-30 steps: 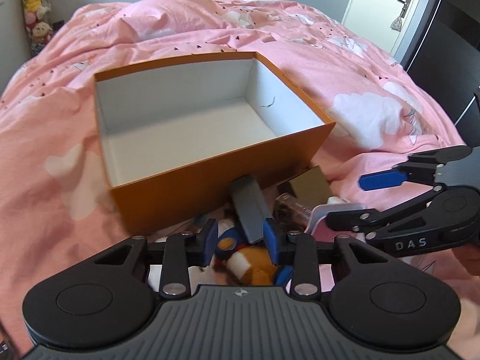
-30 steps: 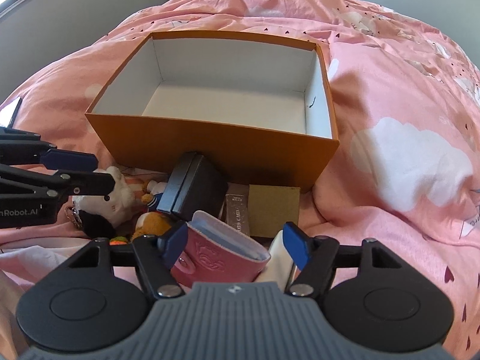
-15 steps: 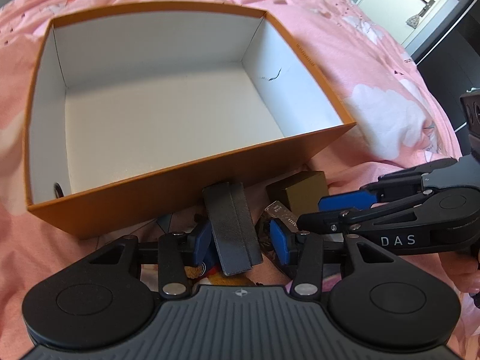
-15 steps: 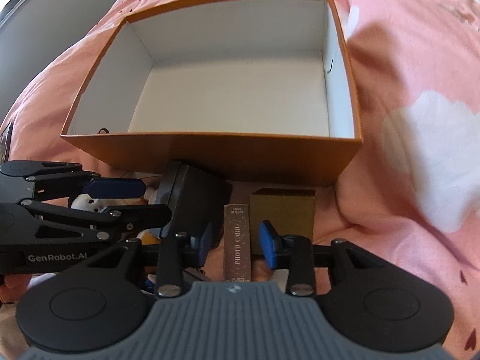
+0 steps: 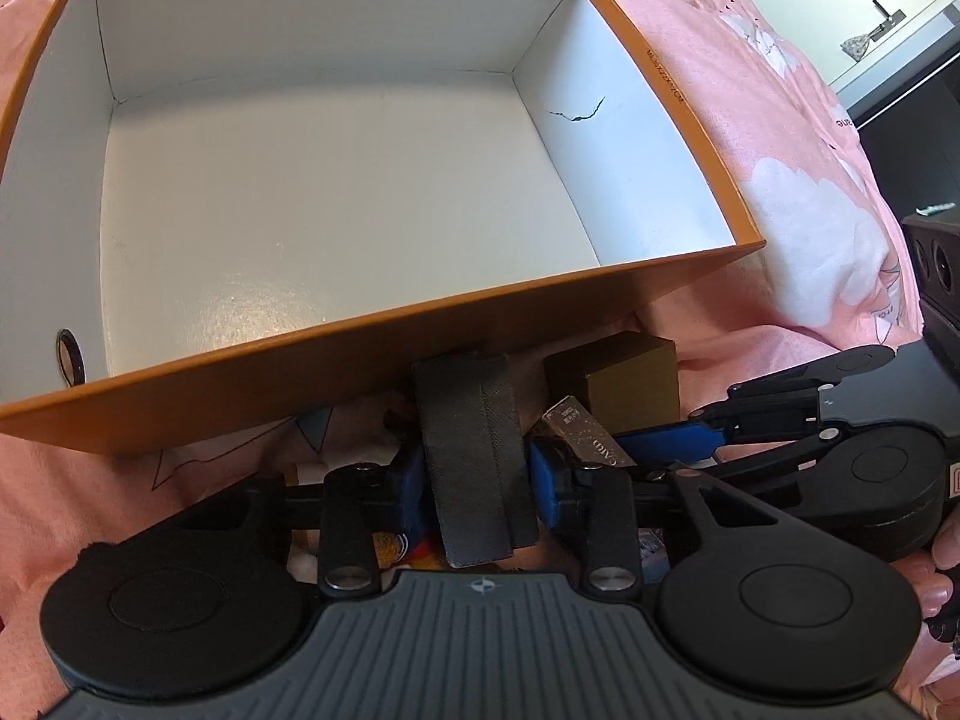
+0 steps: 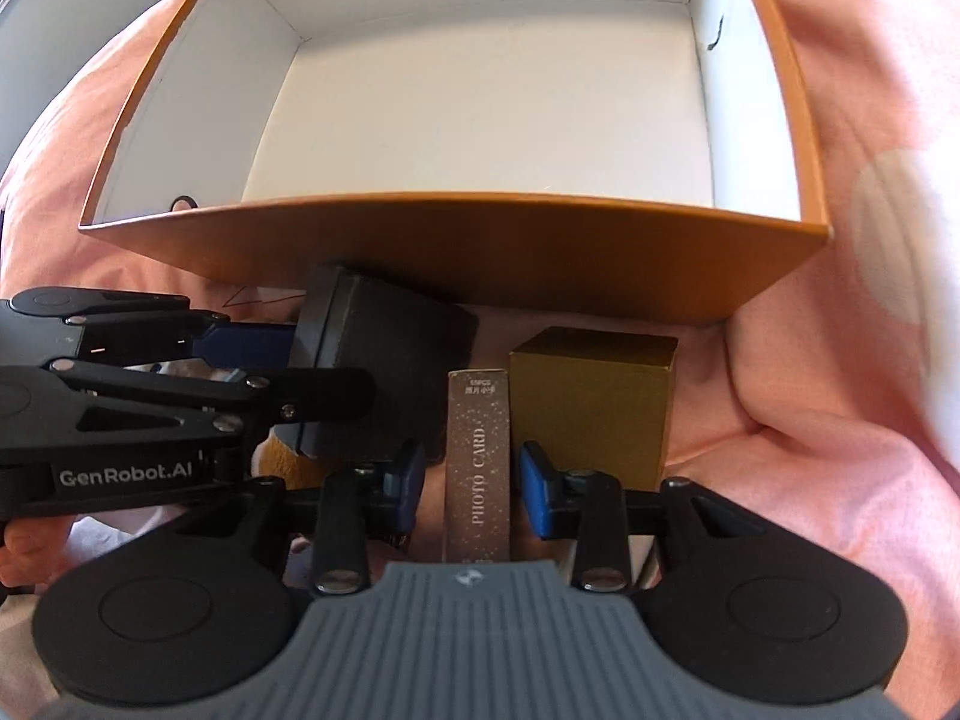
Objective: Organize objects
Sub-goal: 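Carry the PHOTO CARD box and black case into the orange box with both grippers, then lower both items against the box wall and open both grippers, then withdraw both grippers from the orange box toward the remaining items, then grasp the pink pouch bag with the left gripper while the right reaches toward the pink card holder, then grasp the pink snap card holder with the right gripper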
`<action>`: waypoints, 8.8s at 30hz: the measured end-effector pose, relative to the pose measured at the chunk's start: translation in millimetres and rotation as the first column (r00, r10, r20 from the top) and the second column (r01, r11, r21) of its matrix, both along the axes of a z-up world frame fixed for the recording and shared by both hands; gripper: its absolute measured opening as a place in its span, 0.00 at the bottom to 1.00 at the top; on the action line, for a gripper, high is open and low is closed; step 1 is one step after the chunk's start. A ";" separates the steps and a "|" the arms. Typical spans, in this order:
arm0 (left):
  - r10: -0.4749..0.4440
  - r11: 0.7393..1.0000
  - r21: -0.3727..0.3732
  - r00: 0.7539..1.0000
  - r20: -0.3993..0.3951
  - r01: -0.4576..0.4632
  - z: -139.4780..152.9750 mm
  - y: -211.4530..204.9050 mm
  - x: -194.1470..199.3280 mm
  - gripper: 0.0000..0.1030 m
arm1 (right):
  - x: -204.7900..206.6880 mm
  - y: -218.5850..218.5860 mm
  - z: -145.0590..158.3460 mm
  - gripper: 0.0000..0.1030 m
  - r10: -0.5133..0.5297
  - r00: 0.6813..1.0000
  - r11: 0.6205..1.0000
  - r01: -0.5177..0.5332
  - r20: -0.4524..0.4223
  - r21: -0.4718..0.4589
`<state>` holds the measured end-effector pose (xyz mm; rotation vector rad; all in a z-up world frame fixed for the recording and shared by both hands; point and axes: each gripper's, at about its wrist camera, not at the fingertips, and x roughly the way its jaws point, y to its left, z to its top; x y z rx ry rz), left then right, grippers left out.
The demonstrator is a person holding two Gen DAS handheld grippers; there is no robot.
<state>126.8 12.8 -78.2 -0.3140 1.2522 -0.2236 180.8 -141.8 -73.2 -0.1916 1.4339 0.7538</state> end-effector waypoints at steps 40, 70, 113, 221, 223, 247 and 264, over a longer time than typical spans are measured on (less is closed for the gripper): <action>0.152 0.988 -0.038 0.884 0.442 -0.151 148.2 62.7 -41.1 0.38 | -12.0 25.4 157.2 0.23 -0.101 0.938 0.938 -0.021 0.332 0.345; 0.097 0.934 0.319 0.974 0.204 -0.160 56.3 54.6 7.2 0.38 | 37.4 94.5 16.1 0.23 -0.269 0.963 0.905 0.251 0.005 0.343; -0.025 0.953 0.299 0.966 0.257 -0.055 62.6 73.3 -22.9 0.41 | 36.4 160.0 -9.6 0.27 -0.157 0.987 0.964 0.163 -0.041 0.208; -0.426 0.900 0.206 0.876 0.225 0.385 64.8 -41.2 -105.7 0.24 | -106.5 -18.2 70.4 0.24 -0.047 0.956 0.988 0.002 0.291 0.152; -0.381 0.920 0.195 0.896 0.231 0.340 69.1 -32.0 -103.9 0.22 | -104.8 -19.5 74.6 0.24 -0.062 0.952 0.987 0.014 0.300 0.160; -0.203 0.946 0.305 0.935 0.289 0.111 83.9 14.4 -102.9 0.22 | -95.9 33.4 43.8 0.23 0.012 0.959 0.993 -0.046 0.283 0.112; -0.682 0.635 0.603 0.717 0.145 0.483 50.3 -49.0 -107.1 0.48 | -90.1 -7.6 30.0 0.25 -0.094 0.972 0.995 0.085 0.214 0.054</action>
